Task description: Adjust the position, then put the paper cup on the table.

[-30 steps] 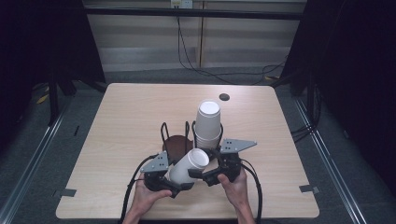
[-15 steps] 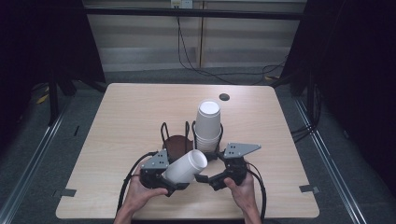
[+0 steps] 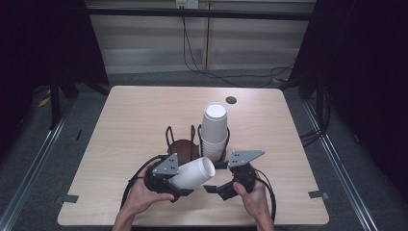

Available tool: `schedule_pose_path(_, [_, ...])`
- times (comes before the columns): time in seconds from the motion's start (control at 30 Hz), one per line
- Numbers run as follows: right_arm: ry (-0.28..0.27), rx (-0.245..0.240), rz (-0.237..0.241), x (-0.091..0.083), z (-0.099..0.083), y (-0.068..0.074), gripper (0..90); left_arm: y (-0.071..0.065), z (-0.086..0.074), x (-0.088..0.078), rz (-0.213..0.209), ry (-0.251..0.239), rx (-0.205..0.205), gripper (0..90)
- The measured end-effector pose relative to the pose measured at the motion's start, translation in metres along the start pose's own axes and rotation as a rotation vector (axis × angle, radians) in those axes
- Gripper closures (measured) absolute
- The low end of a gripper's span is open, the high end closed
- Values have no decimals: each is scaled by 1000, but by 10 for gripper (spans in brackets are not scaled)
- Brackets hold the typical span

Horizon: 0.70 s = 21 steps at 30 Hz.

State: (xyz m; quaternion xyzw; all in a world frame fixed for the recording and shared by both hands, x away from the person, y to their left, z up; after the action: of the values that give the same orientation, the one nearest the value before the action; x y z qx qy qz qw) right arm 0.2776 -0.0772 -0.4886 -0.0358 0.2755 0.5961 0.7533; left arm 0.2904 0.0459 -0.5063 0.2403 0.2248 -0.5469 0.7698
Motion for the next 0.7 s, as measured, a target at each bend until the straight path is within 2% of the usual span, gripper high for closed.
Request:
schedule_pose_path(0.13, [50,1,2,1,-4,0,166,3,-3,-1,-10,28,14,162])
schedule_pose_path(0.2, [74,1,7,2,-7,0,166,6,-4,-1,0,38,18,163])
schedule_pose_path(0.23, [98,11,10,3,-9,-1,166,6,-5,-2,-12,55,45,164])
schedule_pose_path(0.37, [97,7,26,3,-8,-1,166,7,-8,-3,-9,82,49,165])
schedule_pose_path(0.43, [123,-5,19,4,-8,-2,181,6,-11,-3,-17,104,65,164])
schedule_pose_path(0.53, [136,-9,14,4,-9,-3,181,5,-12,-2,-17,127,83,164])
schedule_pose_path(0.6, [155,-14,33,6,-10,-3,181,5,-12,-2,-11,147,99,164])
schedule_pose_path(0.63, [171,-11,42,7,-11,-2,181,4,-11,-3,-16,148,96,164])
schedule_pose_path(0.7, [183,-12,47,9,-12,-2,182,1,-10,-3,-34,161,116,164])
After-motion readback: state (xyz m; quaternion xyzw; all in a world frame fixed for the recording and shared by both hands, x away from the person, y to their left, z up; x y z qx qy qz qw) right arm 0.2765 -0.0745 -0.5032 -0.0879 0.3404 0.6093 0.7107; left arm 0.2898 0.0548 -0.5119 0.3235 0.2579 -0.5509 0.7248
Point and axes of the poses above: each handheld gripper's, and its own axes: x roughly forward along the jaws, z roughly out of its top, y roughly to its left, the point moved 9 cm from there along x, roughly forward along the jaws, and after that the axes turned 10 degrees about z, right-handed, at the moved point
